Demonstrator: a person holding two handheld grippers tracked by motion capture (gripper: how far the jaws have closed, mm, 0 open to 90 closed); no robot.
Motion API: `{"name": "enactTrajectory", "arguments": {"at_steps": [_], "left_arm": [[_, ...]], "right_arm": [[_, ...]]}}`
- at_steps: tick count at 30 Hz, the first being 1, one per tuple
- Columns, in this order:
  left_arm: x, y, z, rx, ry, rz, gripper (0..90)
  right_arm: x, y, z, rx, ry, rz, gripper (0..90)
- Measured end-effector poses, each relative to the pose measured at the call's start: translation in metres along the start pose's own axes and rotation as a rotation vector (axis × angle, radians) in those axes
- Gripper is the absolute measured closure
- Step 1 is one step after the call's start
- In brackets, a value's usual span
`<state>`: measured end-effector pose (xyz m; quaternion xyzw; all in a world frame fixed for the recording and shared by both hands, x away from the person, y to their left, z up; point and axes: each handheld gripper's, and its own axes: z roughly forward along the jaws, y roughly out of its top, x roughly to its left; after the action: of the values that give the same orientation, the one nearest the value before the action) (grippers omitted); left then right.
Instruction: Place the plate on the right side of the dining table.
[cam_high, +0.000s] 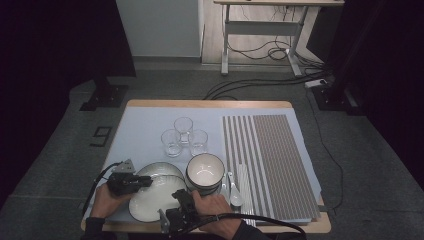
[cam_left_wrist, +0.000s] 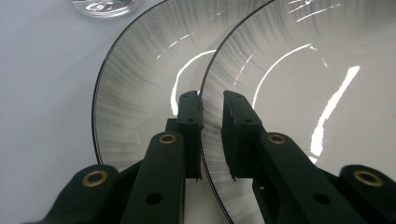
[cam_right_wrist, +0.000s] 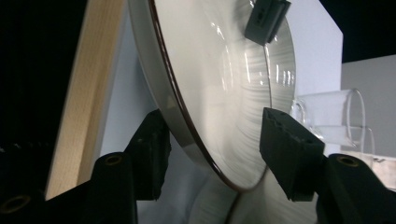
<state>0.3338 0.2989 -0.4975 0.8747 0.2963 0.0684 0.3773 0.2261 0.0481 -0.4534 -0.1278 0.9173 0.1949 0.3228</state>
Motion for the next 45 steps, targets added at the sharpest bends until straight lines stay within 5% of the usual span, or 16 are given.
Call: {"name": "enactTrajectory", "arguments": {"at_steps": [9, 19, 37, 45], "left_arm": [[0.0, 0.0, 0.0, 0.001, 0.001, -0.001, 77.6], [0.0, 0.0, 0.0, 0.0, 0.001, -0.002, 77.3], [0.0, 0.0, 0.002, -0.002, -0.004, 0.006, 74.1], [0.001, 0.0, 0.002, -0.001, 0.018, 0.006, 66.6]], "right_arm": [[0.005, 0.005, 0.007, -0.044, 0.037, -0.037, 54.6], [0.011, 0.01, 0.014, -0.075, 0.026, -0.126, 64.4], [0.027, 0.014, 0.019, -0.077, -0.07, -0.284, 76.0], [0.033, 0.014, 0.019, -0.064, -0.094, -0.314, 76.5]]}}
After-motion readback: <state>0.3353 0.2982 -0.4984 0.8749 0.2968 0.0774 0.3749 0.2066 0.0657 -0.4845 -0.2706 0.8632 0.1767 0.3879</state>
